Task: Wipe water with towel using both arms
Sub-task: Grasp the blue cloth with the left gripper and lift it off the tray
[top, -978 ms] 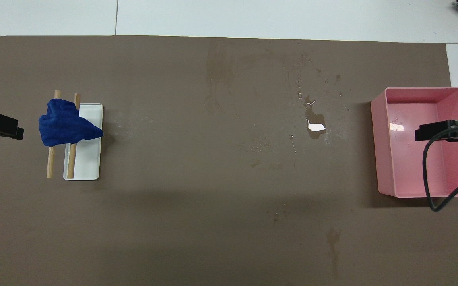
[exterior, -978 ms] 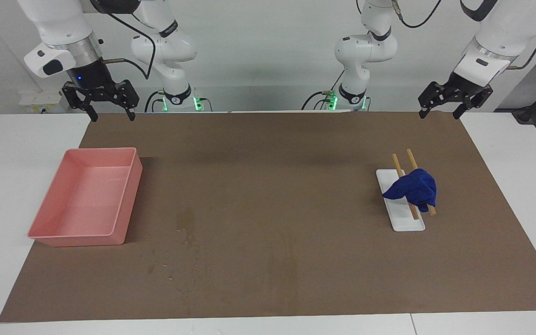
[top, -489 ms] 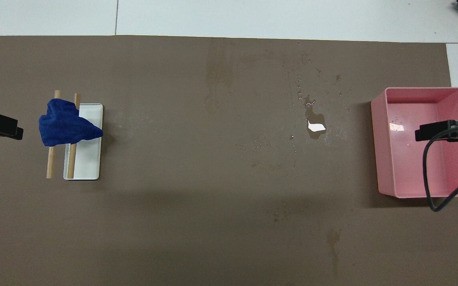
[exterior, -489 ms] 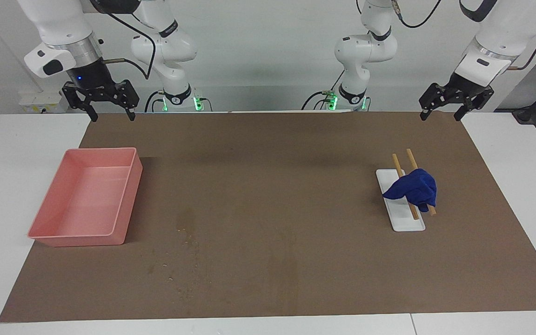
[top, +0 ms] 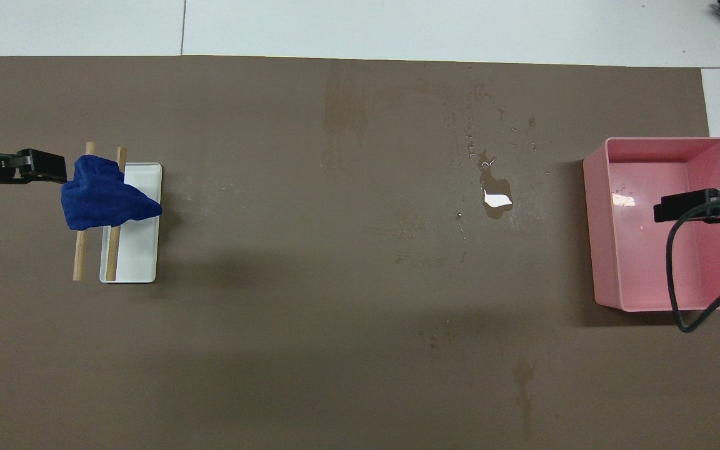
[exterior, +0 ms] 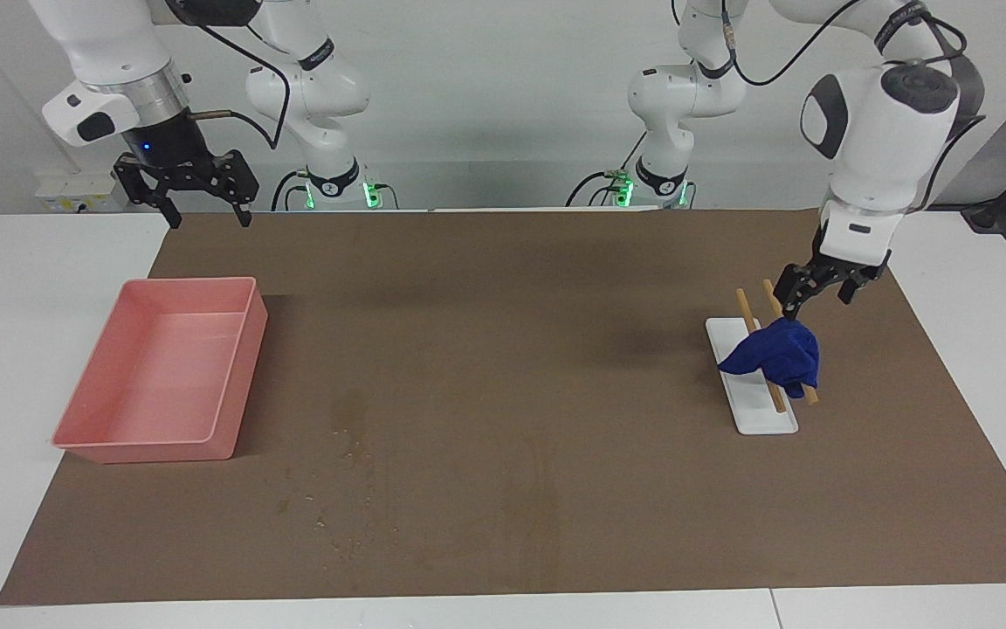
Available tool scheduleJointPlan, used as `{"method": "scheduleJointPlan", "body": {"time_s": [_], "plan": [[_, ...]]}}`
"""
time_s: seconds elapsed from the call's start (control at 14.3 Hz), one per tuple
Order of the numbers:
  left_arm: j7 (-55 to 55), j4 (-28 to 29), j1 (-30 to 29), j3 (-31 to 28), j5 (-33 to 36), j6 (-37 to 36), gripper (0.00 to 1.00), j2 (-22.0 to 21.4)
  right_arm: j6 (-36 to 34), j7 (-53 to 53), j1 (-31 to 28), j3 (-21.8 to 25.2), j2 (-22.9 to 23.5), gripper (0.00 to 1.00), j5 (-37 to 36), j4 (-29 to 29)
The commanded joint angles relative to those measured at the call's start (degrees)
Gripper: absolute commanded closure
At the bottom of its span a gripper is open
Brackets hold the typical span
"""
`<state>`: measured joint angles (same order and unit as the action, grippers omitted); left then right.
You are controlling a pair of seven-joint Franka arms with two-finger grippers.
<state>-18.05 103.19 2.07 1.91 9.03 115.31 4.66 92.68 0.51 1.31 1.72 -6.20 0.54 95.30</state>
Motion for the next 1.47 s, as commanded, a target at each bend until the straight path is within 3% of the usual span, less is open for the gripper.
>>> {"method": "scheduleJointPlan", "body": {"time_s": [0.0,0.14,0.28,0.35,0.42,0.49,0.56,0.77,0.91,1.05,1.19,1.4], "plan": [[-2.43,2.43,0.13,-0.68,1.7,5.25,0.0,1.93,-1.53,-1.39,-0.08,-0.14,-1.27,0.0,0.42,0.94],[-2.61,8.05,-0.05,-0.76,1.7,11.57,0.0,1.05,-1.62,-1.57,0.19,-0.23,-1.36,0.0,0.42,1.03],[-2.52,9.31,-0.22,-0.94,1.7,13.45,0.02,0.79,-2.32,-1.31,0.28,-0.31,-1.97,0.0,0.95,1.9],[-2.61,9.83,-0.22,-0.94,1.7,13.36,0.21,0.61,-2.41,-1.22,0.28,-0.49,-2.06,0.0,1.82,2.08],[-2.7,10.97,-0.31,-1.03,1.7,14.05,0.5,0.09,-2.33,-1.56,0.28,-0.66,-2.06,0.0,1.92,2.08],[-2.61,11.24,-0.4,-1.12,1.7,13.8,0.92,-0.18,-2.24,-1.48,0.28,-0.75,-1.98,0.0,2.0,2.0],[-2.09,10.89,-0.66,-1.03,1.7,13.36,1.0,-0.09,-2.32,-1.39,0.28,-0.75,-2.06,0.0,2.53,2.08],[-1.91,10.37,-0.75,-1.12,1.61,11.7,1.0,-0.09,-2.06,-0.87,0.28,-0.75,-2.06,0.0,3.93,2.35],[-2.52,6.17,-2.06,-1.12,-2.31,7.41,1.0,0.87,-1.45,2.1,-0.16,-0.67,-2.06,0.0,8.4,2.96],[-2.78,-2.08,-4.08,-1.2,-15.9,-0.23,1.0,3.59,-0.66,9.82,-0.43,-0.66,-2.06,0.0,11.13,3.05],[-4.26,-8.77,-6.28,-1.2,-25.16,-7.79,1.0,5.18,-0.74,15.89,0.01,-0.75,-2.24,0.0,13.59,3.4],[-23.1,-10.29,-7.17,-1.12,-40.53,-9.84,1.0,4.22,-0.48,27.23,-0.16,-0.66,-3.12,0.0,20.27,5.07]]}}
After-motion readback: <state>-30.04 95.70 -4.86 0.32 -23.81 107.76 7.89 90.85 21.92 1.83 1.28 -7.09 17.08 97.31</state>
